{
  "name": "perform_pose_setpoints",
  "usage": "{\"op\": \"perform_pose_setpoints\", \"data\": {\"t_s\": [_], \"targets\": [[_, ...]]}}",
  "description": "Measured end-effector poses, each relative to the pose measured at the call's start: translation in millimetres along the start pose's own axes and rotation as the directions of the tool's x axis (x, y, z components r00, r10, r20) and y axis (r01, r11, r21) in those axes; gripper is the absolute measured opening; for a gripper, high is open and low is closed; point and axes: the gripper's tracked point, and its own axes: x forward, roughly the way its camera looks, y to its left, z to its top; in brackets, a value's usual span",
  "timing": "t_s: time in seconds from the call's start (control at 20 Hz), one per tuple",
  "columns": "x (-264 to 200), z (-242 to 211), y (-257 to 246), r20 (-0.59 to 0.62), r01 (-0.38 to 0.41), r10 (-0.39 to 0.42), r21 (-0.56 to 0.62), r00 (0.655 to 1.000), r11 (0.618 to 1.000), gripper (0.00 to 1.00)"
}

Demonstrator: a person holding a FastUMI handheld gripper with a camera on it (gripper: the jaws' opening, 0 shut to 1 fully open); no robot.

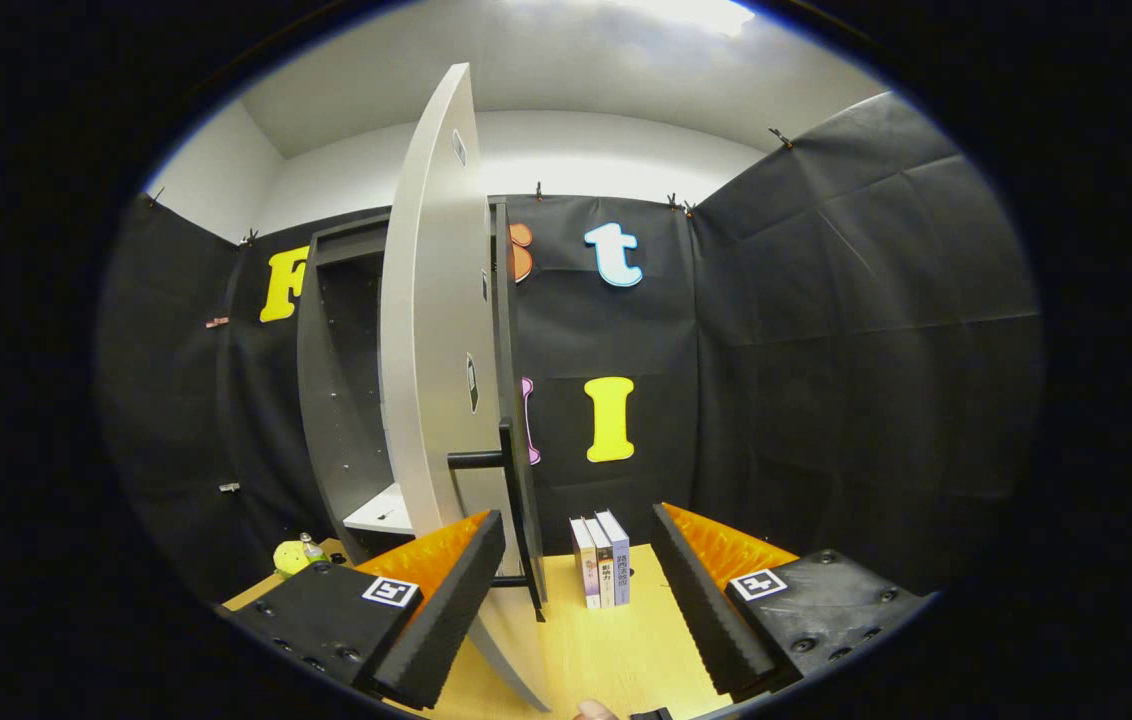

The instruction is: Open the shoe cabinet door, grab the shoes and put them into the shoe cabinet, then close the shoe cabinet door.

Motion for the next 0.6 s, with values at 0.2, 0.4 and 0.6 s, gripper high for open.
{"op": "perform_pose_setpoints", "data": {"t_s": [0.2, 0.4, 0.6], "targets": [[-2, -5, 16, -0.005, 0.015, -0.015, 0.045, 1.0, 0.999, 0.97], [0, -13, 53, -0.01, 0.032, -0.032, 0.038, 0.999, 0.999, 0.98], [10, -21, 108, 0.004, 0.032, -0.032, -0.002, 0.999, 0.999, 0.98]]}}
